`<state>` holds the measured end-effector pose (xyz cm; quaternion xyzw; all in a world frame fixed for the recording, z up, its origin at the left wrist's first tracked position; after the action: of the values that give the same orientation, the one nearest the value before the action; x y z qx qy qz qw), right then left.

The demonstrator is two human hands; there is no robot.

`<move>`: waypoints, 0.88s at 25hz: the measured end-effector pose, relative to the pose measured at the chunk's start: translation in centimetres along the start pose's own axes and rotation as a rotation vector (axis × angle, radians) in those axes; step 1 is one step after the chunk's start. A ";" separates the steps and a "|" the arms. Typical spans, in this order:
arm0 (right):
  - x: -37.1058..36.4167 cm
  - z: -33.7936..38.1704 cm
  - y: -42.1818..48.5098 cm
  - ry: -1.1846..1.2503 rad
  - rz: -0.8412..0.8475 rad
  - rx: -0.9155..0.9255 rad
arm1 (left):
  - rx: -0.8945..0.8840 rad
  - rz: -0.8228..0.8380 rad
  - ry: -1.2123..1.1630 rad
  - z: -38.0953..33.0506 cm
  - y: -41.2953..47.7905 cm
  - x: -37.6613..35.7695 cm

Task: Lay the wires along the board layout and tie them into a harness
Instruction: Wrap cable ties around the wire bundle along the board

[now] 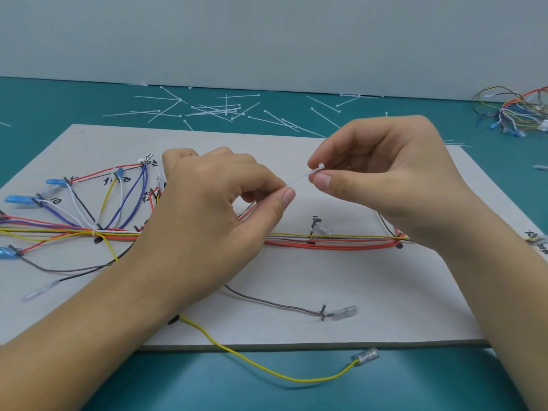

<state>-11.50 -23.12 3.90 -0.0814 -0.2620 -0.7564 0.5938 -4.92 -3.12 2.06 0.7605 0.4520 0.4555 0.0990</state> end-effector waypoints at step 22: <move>-2.1 -0.4 -0.2 0.348 0.045 -0.189 | -0.040 0.099 -0.019 0.6 0.1 -1.1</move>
<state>-11.08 -21.51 2.62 -0.0105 -0.0813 -0.7666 0.6368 -4.59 -3.91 1.17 0.7842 0.4036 0.4615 0.0957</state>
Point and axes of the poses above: each hand's wrist, its own y-axis towards the middle knuckle, its own x-axis out of the back of the hand, z = x × y, the point moved 2 cm from there along y, towards the middle knuckle, and after that the axes turned 6 degrees about -y, right-handed, at the moved point
